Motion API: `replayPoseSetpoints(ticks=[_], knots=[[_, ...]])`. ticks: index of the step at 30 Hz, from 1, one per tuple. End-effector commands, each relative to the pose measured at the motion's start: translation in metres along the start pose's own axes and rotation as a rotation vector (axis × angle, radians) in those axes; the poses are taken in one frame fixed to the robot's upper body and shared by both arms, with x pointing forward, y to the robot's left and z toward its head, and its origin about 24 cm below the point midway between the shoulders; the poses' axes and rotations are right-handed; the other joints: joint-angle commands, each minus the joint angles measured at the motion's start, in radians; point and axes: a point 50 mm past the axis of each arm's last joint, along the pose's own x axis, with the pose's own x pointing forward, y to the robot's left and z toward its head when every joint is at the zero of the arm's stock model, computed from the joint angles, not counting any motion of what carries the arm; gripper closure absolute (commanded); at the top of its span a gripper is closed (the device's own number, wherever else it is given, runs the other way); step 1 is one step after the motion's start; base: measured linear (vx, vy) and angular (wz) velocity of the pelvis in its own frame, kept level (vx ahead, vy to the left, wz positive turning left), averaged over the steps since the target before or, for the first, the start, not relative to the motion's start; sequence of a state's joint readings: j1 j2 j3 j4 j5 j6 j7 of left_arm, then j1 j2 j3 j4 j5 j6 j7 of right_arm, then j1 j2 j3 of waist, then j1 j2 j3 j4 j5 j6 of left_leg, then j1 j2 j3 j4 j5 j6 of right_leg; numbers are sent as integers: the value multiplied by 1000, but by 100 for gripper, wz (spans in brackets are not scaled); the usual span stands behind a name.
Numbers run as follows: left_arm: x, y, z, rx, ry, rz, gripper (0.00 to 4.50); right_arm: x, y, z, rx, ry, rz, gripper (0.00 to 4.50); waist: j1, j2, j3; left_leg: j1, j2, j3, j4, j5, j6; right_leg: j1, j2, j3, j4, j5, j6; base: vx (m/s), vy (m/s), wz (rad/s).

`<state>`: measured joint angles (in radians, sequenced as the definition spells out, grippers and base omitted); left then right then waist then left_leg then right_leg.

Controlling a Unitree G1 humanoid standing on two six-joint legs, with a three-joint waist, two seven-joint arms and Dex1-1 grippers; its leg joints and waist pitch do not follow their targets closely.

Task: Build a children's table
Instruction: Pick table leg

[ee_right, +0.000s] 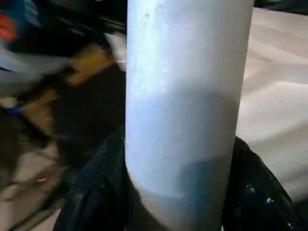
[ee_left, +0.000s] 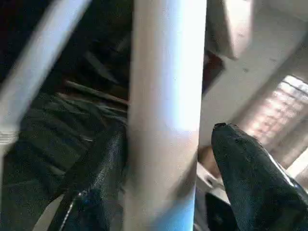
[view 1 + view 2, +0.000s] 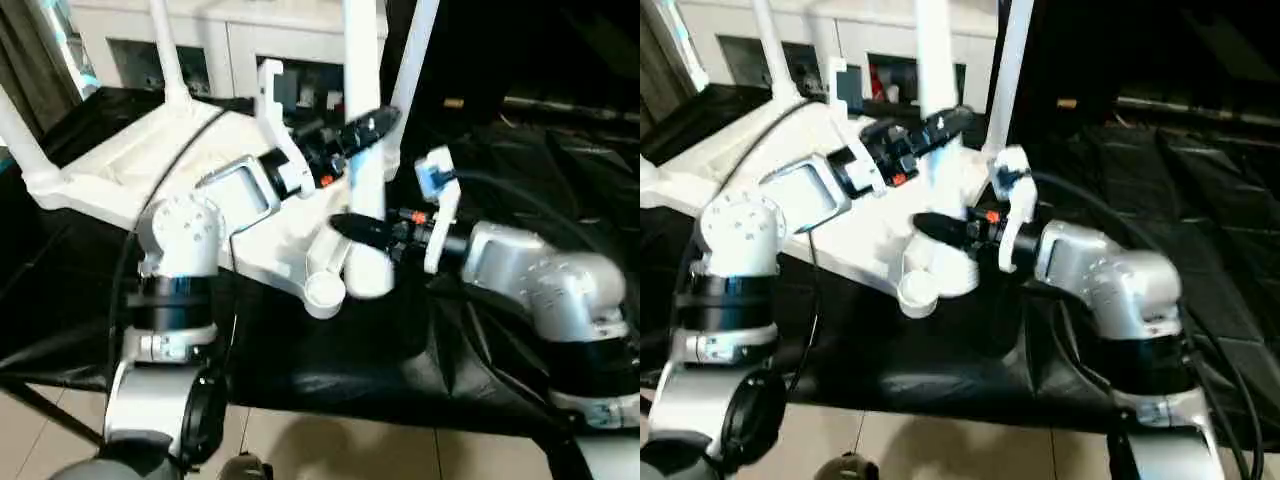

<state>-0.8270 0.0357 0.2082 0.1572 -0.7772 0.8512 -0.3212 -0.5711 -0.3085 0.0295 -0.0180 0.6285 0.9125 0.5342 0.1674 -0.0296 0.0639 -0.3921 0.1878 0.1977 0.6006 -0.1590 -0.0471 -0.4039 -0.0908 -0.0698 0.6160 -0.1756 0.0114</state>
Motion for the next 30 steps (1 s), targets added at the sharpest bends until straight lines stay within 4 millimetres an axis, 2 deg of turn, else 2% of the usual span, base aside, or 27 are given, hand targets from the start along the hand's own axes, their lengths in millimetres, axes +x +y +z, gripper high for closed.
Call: replayPoseSetpoints(ticks=[1,2,4,6,9,10,16,21,22,30], knots=[[0,0,-2,10,-11,43,142,3,-1,-1,-50,0,-44,259,-5,0,-83,26,36,-26,-75,-205,-100,50,-58,42,-68,-180,-110,0,0,0],[0,0,-2,10,-11,43,142,3,-1,-1,-50,0,-44,259,-5,1,-82,26,37,-27,-75,-207,-98,50,-58,42,-68,-180,-112,0,0,0],[1,2,-5,4,-45,112,172,7,-2,-2,-68,-6,-84,259,-7,-4,-82,25,38,-26,-74,-206,-89,49,-57,43,-68,-178,-115,0,0,0],[3,3,-8,-9,-68,152,182,11,-2,-3,-84,-8,-100,259,-8,-2,-81,25,39,-26,-74,-206,-83,49,-59,42,-70,-177,-118,0,0,0],[5,3,-12,-13,-67,160,207,14,0,-4,-93,-11,-94,259,-9,-5,-82,23,37,-26,-74,-199,-71,49,-57,43,-71,-186,-107,0,0,0],[5,1,-14,-17,-58,143,225,15,1,-4,-99,-7,-85,259,-10,-11,-81,22,36,-25,-73,-195,-69,50,-57,42,-70,-191,-106,0,0,0],[7,-2,-15,-13,-54,121,254,17,2,-5,-116,-2,-78,259,-13,-8,-80,24,37,-24,-73,-197,-63,47,-57,43,-71,-192,-109,0,0,0],[7,-8,-18,23,-21,75,259,18,3,-7,-124,1,-72,259,-19,-6,-80,23,37,-25,-74,-199,-63,48,-57,43,-71,-192,-111,0,0,0],[7,-9,-20,31,-11,60,260,19,3,-7,-127,2,-70,259,-19,-3,-80,24,37,-26,-74,-200,-64,47,-56,43,-70,-190,-113,0,0,0],[8,-11,-20,42,2,32,264,17,2,-6,-151,-3,-66,259,-23,-3,-79,24,37,-25,-74,-208,-64,48,-56,43,-71,-194,-119,0,0,0]])
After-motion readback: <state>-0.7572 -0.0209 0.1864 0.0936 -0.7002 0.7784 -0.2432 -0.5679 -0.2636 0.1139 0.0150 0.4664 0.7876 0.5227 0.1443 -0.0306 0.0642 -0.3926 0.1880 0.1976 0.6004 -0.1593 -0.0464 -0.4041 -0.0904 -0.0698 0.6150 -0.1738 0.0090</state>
